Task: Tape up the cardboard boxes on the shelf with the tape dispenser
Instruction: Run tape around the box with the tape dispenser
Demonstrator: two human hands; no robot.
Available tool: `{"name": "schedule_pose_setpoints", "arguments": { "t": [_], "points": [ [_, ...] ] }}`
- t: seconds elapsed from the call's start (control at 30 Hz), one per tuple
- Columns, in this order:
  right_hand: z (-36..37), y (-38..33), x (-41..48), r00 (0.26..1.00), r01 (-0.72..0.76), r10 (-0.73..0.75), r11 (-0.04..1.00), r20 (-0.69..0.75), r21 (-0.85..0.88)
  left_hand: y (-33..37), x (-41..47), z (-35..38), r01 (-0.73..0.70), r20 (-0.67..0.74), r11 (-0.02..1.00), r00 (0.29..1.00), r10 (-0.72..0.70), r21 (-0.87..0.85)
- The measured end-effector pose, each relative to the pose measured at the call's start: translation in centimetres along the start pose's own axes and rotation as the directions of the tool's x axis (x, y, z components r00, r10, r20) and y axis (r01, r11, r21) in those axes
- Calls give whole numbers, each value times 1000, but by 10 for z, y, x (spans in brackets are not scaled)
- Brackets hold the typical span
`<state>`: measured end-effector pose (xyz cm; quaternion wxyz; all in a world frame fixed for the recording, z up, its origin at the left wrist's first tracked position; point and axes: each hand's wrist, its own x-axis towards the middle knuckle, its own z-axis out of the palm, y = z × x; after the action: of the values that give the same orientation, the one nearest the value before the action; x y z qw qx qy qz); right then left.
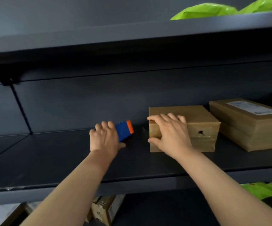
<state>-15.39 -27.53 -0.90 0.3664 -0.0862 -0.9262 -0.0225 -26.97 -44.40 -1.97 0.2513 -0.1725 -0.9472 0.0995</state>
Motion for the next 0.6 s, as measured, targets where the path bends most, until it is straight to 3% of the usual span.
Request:
{"name": "schedule_pose_setpoints", "arguments": {
  "t": [0.13,0.2,0.23,0.3,0.4,0.5,0.6],
  "points": [
    [0,6,2,1000,18,-19,998,10,54,15,-2,-6,-48,-57,996,997,43,-81],
    [1,8,3,999,38,-38,998,-2,52,24,-8,-12,-141,-242,926,969,56,-351],
    [0,9,3,999,45,-46,997,10,56,30,-15,-15,-172,-291,816,957,6,-551],
    [-3,14,5,997,58,-62,995,48,81,44,-30,-18,-134,-225,524,968,-115,-841],
    [-4,17,7,995,72,-77,994,65,80,62,-40,-17,-6,-28,190,993,-111,-982],
    [-2,17,7,996,78,-81,993,39,85,75,-41,-22,58,57,8,998,-41,-998],
    [1,18,9,996,90,-91,991,4,101,88,-40,-23,162,164,-89,986,-10,-983]
  ]
}}
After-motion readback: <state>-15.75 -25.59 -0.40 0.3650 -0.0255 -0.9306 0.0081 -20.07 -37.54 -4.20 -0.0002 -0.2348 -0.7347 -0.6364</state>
